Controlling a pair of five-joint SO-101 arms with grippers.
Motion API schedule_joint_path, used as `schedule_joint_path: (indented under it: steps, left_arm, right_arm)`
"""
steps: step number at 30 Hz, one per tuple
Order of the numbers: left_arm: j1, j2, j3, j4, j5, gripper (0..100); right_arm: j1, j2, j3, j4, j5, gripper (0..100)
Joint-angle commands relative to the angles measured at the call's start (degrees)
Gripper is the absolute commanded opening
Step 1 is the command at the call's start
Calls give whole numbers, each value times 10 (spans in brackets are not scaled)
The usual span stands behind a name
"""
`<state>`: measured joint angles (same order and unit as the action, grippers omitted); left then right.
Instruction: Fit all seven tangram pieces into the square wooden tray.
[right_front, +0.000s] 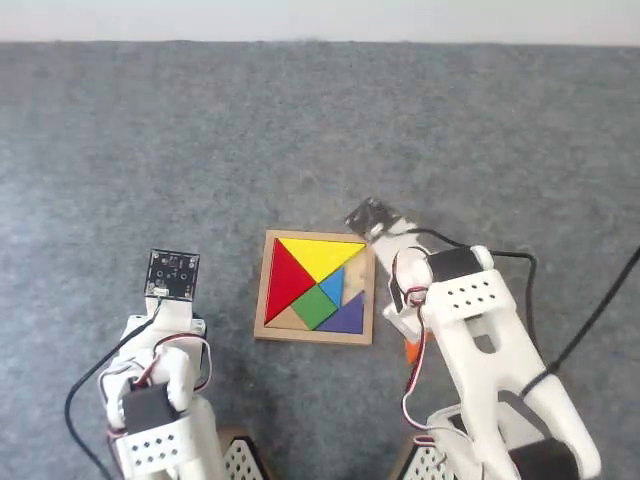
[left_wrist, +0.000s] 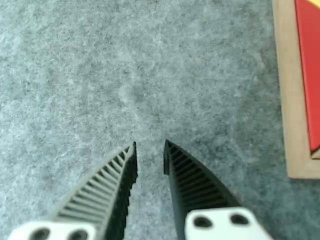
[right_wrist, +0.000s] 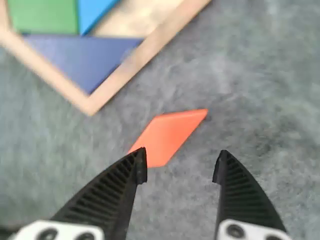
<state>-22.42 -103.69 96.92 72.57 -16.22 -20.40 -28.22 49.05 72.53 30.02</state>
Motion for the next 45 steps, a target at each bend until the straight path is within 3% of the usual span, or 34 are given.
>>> schedule_joint_path:
  steps: [1, 15, 17, 22, 25, 32, 36, 45]
  left_arm:
    - [2, -6, -5, 4, 4, 87]
    - [2, -6, -5, 4, 4, 87]
    - [2, -6, -5, 4, 4, 87]
    - [2, -6, -5, 4, 4, 87]
    - [2, -6, -5, 4, 4, 87]
    - [2, -6, -5, 4, 4, 87]
    - [2, -6, -5, 4, 4, 87]
    - [2, -6, -5, 4, 4, 87]
  right_arm:
    - [-13, -30, 8, 17, 81, 225]
    - [-6, -32, 91, -25, 194, 224]
    - [-6, -32, 91, -44, 166, 224]
    - [-9, -27, 90, -101, -18, 226]
    - [-9, -26, 91, -111, -81, 226]
    - [-8, -25, 117, -140, -139, 224]
    - [-10, -25, 158, -200, -142, 224]
    - [-36, -25, 162, -211, -139, 223]
